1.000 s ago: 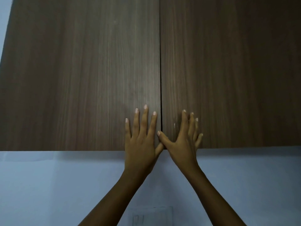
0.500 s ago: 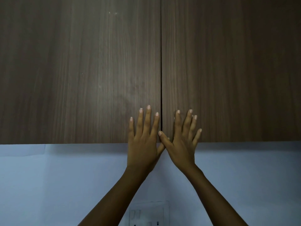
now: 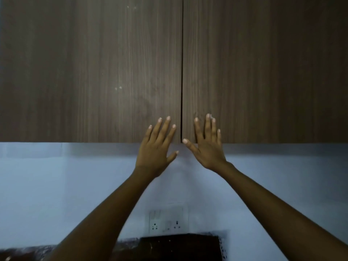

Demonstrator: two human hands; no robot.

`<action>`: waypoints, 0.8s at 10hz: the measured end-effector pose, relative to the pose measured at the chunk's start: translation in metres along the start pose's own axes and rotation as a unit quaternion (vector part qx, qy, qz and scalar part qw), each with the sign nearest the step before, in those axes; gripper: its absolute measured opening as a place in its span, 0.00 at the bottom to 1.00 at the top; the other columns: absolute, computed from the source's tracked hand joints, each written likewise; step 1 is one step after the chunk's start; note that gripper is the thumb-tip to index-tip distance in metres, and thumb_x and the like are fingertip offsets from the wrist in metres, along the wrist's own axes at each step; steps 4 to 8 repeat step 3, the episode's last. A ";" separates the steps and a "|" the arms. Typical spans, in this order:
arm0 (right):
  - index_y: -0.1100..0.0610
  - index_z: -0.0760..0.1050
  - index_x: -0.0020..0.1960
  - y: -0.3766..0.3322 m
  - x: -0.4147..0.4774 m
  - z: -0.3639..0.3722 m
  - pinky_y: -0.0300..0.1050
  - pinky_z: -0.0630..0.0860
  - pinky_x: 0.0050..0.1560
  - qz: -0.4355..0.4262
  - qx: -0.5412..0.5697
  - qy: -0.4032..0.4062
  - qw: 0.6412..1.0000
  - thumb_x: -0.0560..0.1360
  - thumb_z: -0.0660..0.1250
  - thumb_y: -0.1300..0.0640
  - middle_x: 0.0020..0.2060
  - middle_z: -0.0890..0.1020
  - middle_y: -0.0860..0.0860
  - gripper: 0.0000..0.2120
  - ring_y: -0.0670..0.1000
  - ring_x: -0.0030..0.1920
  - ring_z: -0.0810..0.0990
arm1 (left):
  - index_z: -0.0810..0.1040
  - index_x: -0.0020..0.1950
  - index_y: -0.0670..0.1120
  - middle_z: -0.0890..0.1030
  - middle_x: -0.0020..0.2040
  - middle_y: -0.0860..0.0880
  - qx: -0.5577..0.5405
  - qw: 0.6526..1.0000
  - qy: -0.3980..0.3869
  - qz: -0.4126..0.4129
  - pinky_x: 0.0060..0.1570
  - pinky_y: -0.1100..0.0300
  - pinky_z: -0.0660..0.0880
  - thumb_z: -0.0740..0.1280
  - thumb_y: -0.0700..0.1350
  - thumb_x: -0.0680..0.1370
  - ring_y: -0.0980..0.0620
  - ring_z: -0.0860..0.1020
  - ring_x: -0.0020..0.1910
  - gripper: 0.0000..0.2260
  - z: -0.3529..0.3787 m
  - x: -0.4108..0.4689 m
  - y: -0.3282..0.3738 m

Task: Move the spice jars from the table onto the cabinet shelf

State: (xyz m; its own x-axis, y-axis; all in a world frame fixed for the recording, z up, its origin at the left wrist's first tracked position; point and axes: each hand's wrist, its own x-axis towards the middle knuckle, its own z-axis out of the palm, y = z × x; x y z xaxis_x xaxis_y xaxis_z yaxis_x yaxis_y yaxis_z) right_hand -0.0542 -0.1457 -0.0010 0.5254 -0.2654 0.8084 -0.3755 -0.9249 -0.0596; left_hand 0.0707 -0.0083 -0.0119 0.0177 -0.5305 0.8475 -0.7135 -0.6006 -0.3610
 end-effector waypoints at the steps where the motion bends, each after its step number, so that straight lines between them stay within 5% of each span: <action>1: 0.48 0.33 0.74 0.015 -0.014 -0.014 0.55 0.33 0.70 -0.044 -0.046 -0.042 0.997 0.69 0.36 0.29 0.69 0.26 0.50 0.40 0.51 0.71 0.27 | 0.44 0.76 0.46 0.44 0.77 0.45 -0.007 0.998 -0.062 -0.014 0.74 0.47 0.47 0.51 0.60 0.79 0.44 0.44 0.76 0.32 -0.019 -0.017 -0.004; 2: 0.52 0.35 0.75 0.023 -0.030 -0.028 0.57 0.37 0.73 -0.082 -0.094 -0.079 0.989 0.66 0.31 0.28 0.70 0.30 0.50 0.44 0.49 0.71 0.29 | 0.37 0.75 0.45 0.38 0.77 0.45 0.002 0.993 -0.105 -0.045 0.73 0.49 0.41 0.50 0.60 0.80 0.46 0.38 0.76 0.33 -0.042 -0.031 -0.003; 8: 0.56 0.35 0.75 0.032 -0.046 -0.051 0.54 0.34 0.71 -0.099 -0.121 -0.051 0.986 0.67 0.32 0.30 0.71 0.32 0.51 0.44 0.50 0.71 0.30 | 0.37 0.74 0.44 0.41 0.77 0.44 0.013 0.996 -0.065 -0.066 0.73 0.49 0.41 0.49 0.60 0.80 0.45 0.40 0.76 0.32 -0.066 -0.041 0.002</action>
